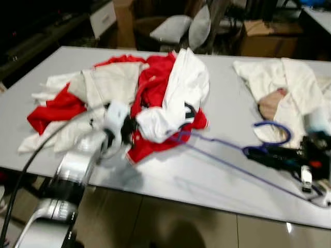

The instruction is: Hang hanger

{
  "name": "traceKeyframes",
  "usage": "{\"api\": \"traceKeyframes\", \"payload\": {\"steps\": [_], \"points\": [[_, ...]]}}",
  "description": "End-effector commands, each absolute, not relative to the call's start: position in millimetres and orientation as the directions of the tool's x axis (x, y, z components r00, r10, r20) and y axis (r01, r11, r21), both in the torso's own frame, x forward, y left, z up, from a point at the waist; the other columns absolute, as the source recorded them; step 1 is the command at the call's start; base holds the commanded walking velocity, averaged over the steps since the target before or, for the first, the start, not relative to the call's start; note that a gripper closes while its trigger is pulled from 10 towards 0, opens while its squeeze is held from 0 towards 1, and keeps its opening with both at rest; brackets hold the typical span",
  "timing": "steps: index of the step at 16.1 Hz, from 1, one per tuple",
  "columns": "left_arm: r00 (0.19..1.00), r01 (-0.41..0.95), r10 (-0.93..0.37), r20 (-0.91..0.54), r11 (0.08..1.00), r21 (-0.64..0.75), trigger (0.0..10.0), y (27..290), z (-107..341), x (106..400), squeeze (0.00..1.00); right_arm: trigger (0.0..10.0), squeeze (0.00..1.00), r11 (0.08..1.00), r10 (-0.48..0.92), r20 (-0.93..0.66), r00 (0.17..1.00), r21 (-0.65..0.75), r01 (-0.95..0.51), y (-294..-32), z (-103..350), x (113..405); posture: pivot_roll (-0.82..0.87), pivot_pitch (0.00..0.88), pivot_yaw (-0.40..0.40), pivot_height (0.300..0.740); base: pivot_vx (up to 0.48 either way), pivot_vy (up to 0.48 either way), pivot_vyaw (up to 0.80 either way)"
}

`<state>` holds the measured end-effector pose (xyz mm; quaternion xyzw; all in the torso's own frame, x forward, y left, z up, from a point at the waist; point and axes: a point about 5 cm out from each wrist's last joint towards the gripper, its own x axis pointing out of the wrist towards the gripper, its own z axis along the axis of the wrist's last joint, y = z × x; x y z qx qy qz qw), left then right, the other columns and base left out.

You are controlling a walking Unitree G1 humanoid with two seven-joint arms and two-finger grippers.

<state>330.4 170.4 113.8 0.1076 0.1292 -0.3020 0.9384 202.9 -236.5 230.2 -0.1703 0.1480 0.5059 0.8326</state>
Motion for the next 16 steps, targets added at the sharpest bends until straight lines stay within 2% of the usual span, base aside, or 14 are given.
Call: {"api": "traceKeyframes", "payload": {"steps": [1, 2, 4, 7, 9, 10, 13, 14, 15, 16], "points": [[0.778, 0.611, -0.564, -0.277, 0.782, 0.123, 10.0, 171.1, 122.8, 327.8, 1.0, 10.0, 0.0, 0.443, 0.795, -0.387, 0.467, -0.154, -0.883, -235.8, 237.4, 200.2, -0.01, 0.0, 0.096, 0.74, 0.0, 0.0, 0.0], [0.769, 0.625, -0.58, -0.269, 0.77, 0.125, 10.0, 170.7, 124.5, 322.1, 1.0, 10.0, 0.0, 0.481, 0.773, -0.391, 0.499, -0.151, -0.864, -237.2, 233.1, 201.5, -0.01, 0.0, 0.093, 0.74, 0.0, 0.0, 0.0], [0.816, 0.578, -0.556, -0.156, 0.778, 0.248, 10.0, 178.6, 153.8, 300.8, 1.0, 10.0, 0.0, 0.608, 0.721, -0.352, 0.597, -0.092, -0.788, -231.8, 214.2, 203.8, 0.0, 0.0, 0.073, 0.74, 0.0, 0.0, 0.0], [0.833, 0.551, -0.541, -0.119, 0.786, 0.28, 10.0, 187.8, 175.1, 286.0, 1.0, 10.0, 0.0, 0.664, 0.704, -0.302, 0.643, -0.043, -0.747, -221.5, 207.1, 204.0, 0.03, 0.0, 0.065, 0.74, 0.0, 0.0, 0.0], [0.782, 0.615, -0.622, -0.034, 0.763, 0.198, 10.0, 186.2, 208.0, 273.3, 1.0, 10.0, 0.0, 0.802, 0.581, -0.267, 0.769, 0.024, -0.597, -213.8, 195.3, 212.0, 0.01, 0.0, 0.079, 0.74, 0.0, 0.0, 0.0], [0.811, 0.565, -0.581, 0.066, 0.807, 0.172, 10.0, 183.6, 221.8, 279.7, 1.0, 10.0, 0.0, 0.854, 0.512, -0.242, 0.824, 0.035, -0.52, -210.0, 191.7, 215.0, 0.0, 0.0, 0.069, 0.74, 0.0, 0.0, 0.0], [0.876, 0.459, -0.47, 0.109, 0.882, 0.109, 10.0, 179.8, 229.3, 290.9, 1.0, 10.0, 0.0, 0.918, 0.396, -0.108, 0.912, 0.057, -0.392, -199.2, 197.1, 226.8, 0.0, 0.02, 0.031, 0.74, 0.0, 0.0, 0.0], [0.914, 0.394, -0.399, 0.079, 0.916, 0.072, 10.0, 170.6, 214.8, 290.6, 0.81, 10.0, 0.0, 0.949, 0.311, -0.081, 0.947, 0.079, -0.305, -186.5, 194.4, 234.7, -0.01, 0.023, 0.032, 0.74, 0.0, 0.0, 0.0], [0.924, 0.377, -0.379, 0.054, 0.925, 0.04, 10.0, 164.9, 205.7, 289.0, 0.53, 10.0, 0.0, 0.961, 0.268, -0.085, 0.96, 0.093, -0.26, -182.4, 190.5, 235.5, -0.03, 0.014, 0.027, 0.74, 0.0, 0.0, 0.0], [0.936, 0.351, -0.35, 0.045, 0.936, -0.016, 10.0, 139.7, 185.0, 289.3, 0.0, 10.0, 0.0, 0.969, 0.18, -0.143, 0.973, 0.196, -0.15, -175.4, 175.4, 228.6, -0.03, 0.0, 0.022, 0.74, 0.0, 0.0, 0.0]]}}
